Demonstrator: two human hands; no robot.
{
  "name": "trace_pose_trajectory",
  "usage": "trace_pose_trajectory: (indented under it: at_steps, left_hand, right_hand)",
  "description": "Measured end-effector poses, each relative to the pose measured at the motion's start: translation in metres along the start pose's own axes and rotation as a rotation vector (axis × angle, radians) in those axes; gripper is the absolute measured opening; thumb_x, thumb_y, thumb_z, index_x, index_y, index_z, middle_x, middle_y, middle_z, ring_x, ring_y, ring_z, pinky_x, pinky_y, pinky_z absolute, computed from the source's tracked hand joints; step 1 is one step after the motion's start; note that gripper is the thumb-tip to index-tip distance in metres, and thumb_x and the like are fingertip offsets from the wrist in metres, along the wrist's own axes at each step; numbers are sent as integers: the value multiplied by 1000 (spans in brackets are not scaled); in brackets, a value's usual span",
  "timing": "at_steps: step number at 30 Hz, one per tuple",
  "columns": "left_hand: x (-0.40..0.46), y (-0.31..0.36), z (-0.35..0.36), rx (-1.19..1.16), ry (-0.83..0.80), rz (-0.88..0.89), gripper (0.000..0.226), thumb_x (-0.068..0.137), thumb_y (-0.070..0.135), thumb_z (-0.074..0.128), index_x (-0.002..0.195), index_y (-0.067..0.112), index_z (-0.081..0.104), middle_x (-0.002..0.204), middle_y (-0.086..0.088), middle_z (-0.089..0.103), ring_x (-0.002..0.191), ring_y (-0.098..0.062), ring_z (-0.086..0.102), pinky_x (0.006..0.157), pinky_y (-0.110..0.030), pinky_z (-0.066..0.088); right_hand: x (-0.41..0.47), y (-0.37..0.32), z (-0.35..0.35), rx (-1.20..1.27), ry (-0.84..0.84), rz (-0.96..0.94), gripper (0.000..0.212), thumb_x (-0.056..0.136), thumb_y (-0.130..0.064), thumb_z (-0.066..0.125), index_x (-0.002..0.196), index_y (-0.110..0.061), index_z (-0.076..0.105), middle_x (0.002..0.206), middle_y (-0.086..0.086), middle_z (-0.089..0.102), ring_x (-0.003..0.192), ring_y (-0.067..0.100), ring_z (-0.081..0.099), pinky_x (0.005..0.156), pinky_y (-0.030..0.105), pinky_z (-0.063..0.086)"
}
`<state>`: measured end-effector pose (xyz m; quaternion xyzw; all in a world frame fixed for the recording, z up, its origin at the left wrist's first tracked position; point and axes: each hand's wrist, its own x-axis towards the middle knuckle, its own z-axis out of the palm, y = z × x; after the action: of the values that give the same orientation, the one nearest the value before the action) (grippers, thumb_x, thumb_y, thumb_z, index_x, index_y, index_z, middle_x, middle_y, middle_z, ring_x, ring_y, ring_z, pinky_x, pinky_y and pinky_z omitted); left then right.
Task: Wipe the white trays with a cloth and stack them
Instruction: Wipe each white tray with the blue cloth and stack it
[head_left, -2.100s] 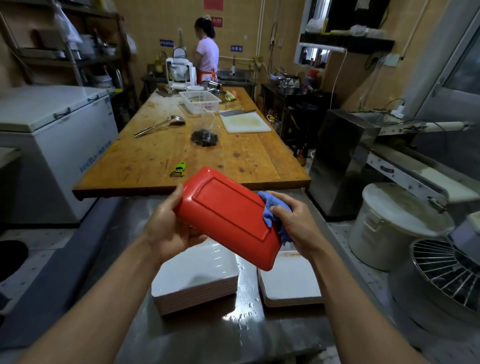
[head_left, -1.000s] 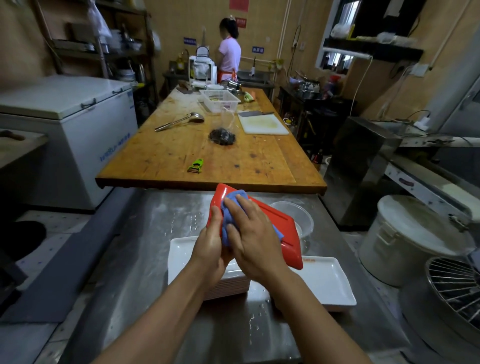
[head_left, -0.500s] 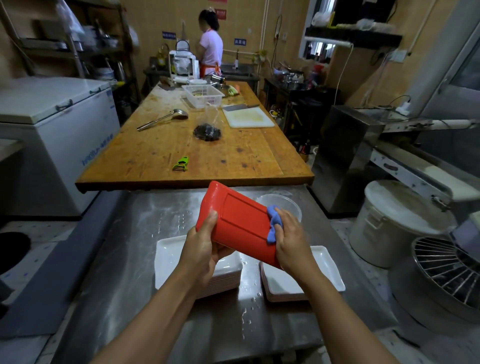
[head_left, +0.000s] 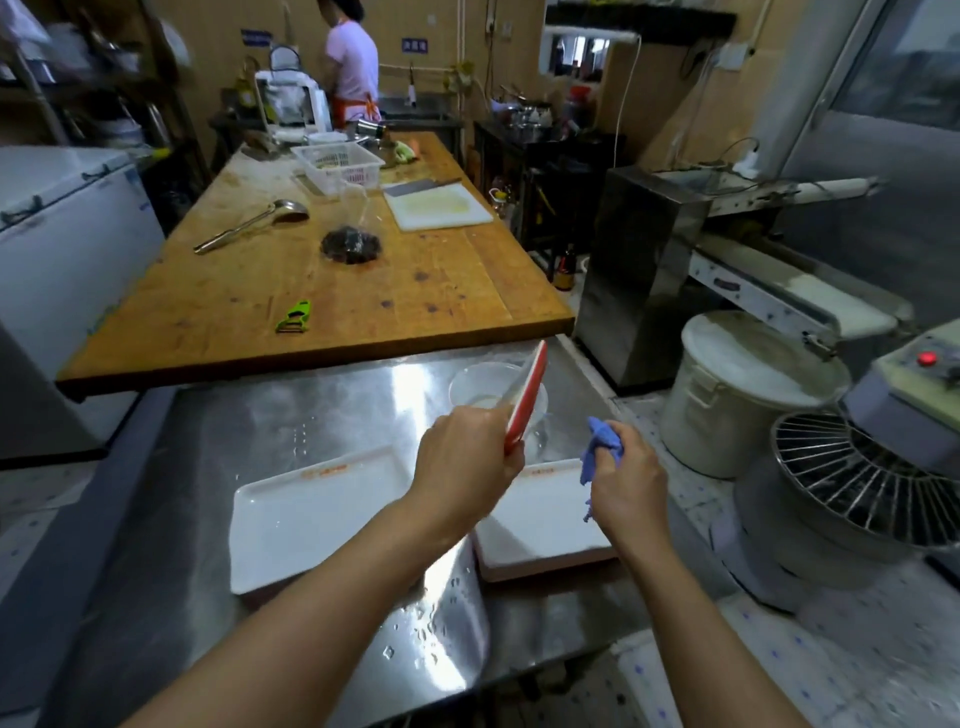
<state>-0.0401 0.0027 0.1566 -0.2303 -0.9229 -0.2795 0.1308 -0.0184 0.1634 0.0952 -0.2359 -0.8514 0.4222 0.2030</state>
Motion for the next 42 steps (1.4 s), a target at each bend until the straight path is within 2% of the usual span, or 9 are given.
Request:
trace_pose_trajectory:
  at_steps: [3,8,14,17,21,26,32,37,42]
  left_hand:
    - [9,17,30,264,-131,77,22,93,15,49,109,10,62,104,-10,63,82,-26,60,60,-24,36]
    - [15,34,83,466,-406,135,25,88,-2,46,110,7,52,109,-12,54,91,-33,58,54,-32,26]
    - [16,42,140,548,-573,185,27,87,-1,51,114,4,52,114,-12,55,101,-32,59,52,-31,27]
    - [18,44,166,573,-581,216,25,88,-1,48,113,5,54,114,-11,56,101,-31,59,46,-27,19]
    - [23,45,196,482,-578,143,19,89,12,52,105,6,60,106,-12,60,99,-32,59,64,-30,31]
    - [18,40,230,385,-562,104,18,83,27,62,82,9,63,88,-10,64,84,-32,62,59,-29,31]
    - [15,37,247,341,-524,119,35,84,38,64,96,5,56,95,-12,60,87,-34,60,62,-32,31]
    - [11,34,249,309,-562,70,27,89,26,58,107,8,48,102,-11,58,91,-32,60,65,-32,34]
    - [9,29,239,297,-638,46,57,84,39,63,124,7,38,114,-11,48,100,-29,52,67,-32,34]
  right_hand:
    - [5,17,-12,11,44,47,26,94,-9,44,117,-12,57,110,14,59,90,33,59,70,35,51]
    - [11,46,-29,21,69,160,29,95,-11,45,122,-11,56,115,14,58,102,32,56,85,33,44]
    - [20,74,-40,86,55,257,28,95,-14,42,120,-15,55,112,14,58,95,38,61,83,52,51]
    - [25,85,-40,107,45,280,28,96,-15,42,120,-16,54,111,14,58,94,38,61,83,52,52]
    - [31,96,-39,137,42,307,26,96,-13,42,118,-17,55,110,14,57,93,38,61,81,52,52]
    - [38,108,-39,142,27,338,25,97,-15,42,118,-18,54,112,12,58,96,38,61,82,50,53]
    - [42,117,-39,149,13,362,25,97,-16,42,119,-16,53,112,13,59,98,37,61,84,51,52]
    - [44,121,-39,144,9,370,27,98,-17,41,122,-19,52,115,11,59,98,36,62,84,50,53]
    - [42,121,-37,133,8,369,28,98,-18,41,125,-19,51,116,11,58,93,35,64,72,45,57]
